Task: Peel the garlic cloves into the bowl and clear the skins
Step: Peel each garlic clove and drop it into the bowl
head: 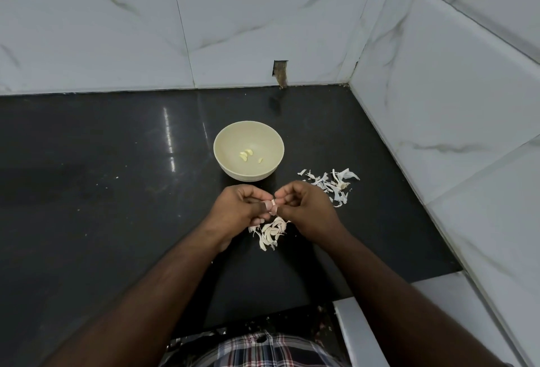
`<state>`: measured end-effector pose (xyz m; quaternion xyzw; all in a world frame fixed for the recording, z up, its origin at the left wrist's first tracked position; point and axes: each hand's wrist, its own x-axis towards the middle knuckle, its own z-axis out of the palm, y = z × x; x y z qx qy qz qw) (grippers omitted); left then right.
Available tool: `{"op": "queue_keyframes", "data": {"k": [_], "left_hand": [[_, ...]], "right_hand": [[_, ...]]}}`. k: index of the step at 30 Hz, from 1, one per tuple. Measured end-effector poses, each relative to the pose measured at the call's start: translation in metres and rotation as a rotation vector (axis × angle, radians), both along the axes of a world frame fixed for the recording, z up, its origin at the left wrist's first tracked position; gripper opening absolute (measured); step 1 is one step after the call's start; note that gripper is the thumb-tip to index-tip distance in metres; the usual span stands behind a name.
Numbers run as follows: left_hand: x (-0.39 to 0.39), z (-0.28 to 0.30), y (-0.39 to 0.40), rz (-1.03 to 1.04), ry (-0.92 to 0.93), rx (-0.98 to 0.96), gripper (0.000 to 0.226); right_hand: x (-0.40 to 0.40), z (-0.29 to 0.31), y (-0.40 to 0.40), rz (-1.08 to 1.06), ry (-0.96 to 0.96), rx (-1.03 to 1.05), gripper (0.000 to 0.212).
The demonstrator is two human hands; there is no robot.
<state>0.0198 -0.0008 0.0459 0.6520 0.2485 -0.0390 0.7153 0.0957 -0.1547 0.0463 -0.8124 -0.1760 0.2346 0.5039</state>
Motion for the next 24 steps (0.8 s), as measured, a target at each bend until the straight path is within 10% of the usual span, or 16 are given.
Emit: {"op": "queue_keyframes", "data": {"k": [10,24], "left_hand": [[0.001,0.0,-0.006,0.046,-0.151,-0.009,0.019],[-0.001,0.002,-0.02,0.099,-0.203,0.252,0.019]], "right_hand": [[-0.005,0.016,-0.001,-0.151,0.281,0.294,0.003],[-0.004,0.021,-0.001,-0.179,0.243,0.141,0.008]]}}
